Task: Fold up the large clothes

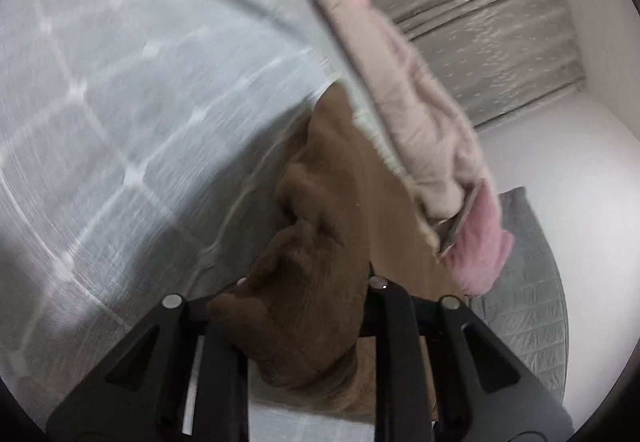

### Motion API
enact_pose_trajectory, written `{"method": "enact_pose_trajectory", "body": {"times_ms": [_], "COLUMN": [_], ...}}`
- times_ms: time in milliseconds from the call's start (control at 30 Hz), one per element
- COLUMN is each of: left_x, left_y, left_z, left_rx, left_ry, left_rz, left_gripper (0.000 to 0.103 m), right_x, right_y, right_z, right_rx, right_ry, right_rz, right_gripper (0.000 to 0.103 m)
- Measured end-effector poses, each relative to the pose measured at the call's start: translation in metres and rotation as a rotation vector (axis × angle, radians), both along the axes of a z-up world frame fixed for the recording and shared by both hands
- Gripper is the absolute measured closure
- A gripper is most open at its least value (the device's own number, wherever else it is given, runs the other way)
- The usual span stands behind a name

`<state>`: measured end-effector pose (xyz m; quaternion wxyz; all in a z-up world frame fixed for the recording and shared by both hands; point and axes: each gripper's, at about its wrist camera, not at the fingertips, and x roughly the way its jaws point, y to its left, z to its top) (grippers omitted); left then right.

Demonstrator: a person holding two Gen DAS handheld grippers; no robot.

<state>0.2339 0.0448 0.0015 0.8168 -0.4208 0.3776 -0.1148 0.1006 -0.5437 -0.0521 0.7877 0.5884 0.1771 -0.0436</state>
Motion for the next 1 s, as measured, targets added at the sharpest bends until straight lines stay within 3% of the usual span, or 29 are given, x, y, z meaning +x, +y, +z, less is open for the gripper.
{"method": "enact_pose_trajectory", "body": {"times_ms": [67,133,233,267,300,400,433,500,533,600,700,833,1000], "left_x": [-0.013,-0.028,-0.049,-0.054,-0.057,-0.059,-0.059,-0.056,-0.051,-0.031,0.008,0.061,0.107], "left_y": [0.011,0.03,0.06,0.065,0.069,0.09,0.103,0.121,0.125,0.119,0.093,0.066,0.049], "left_z": [0.032,0.054,0.06,0.053,0.039,0.011,0.008,0.009,0.013,0.018,0.023,0.012,-0.019], "left_rx": [0.011,0.026,0.102,0.153,0.252,0.516,0.564,0.525,0.491,0.485,0.537,0.509,0.466], "left_ry": [-0.068,-0.11,-0.094,-0.054,0.021,0.147,0.166,0.151,0.142,0.115,0.068,0.08,0.163], "left_rz": [-0.016,-0.028,-0.08,-0.11,-0.147,-0.058,-0.012,0.019,0.013,-0.058,-0.158,-0.258,-0.264], "left_gripper": [0.082,0.082,0.073,0.061,0.05,0.05,0.05,0.049,0.049,0.044,0.043,0.042,0.042], "right_x": [-0.013,-0.032,-0.059,-0.064,-0.069,-0.084,-0.094,-0.105,-0.111,-0.107,-0.072,0.002,0.058], "right_y": [0.017,0.029,0.031,0.03,0.027,0.015,0.008,0.0,-0.003,-0.002,0.004,0.011,0.008], "right_z": [0.039,0.058,0.044,0.029,0.014,-0.036,-0.046,-0.034,-0.014,0.024,0.048,0.048,0.019], "right_rx": [-0.045,-0.075,-0.015,0.018,0.04,0.112,0.159,0.181,0.098,-0.078,-0.167,-0.253,-0.413], "right_ry": [-0.032,-0.022,0.067,0.124,0.188,0.432,0.433,0.369,0.353,0.342,0.27,0.29,0.419], "right_rz": [0.028,0.056,0.112,0.133,0.136,0.077,0.044,-0.007,-0.06,-0.122,-0.059,0.055,0.03], "right_gripper": [0.083,0.083,0.076,0.064,0.056,0.049,0.049,0.049,0.047,0.032,0.031,0.031,0.033]}}
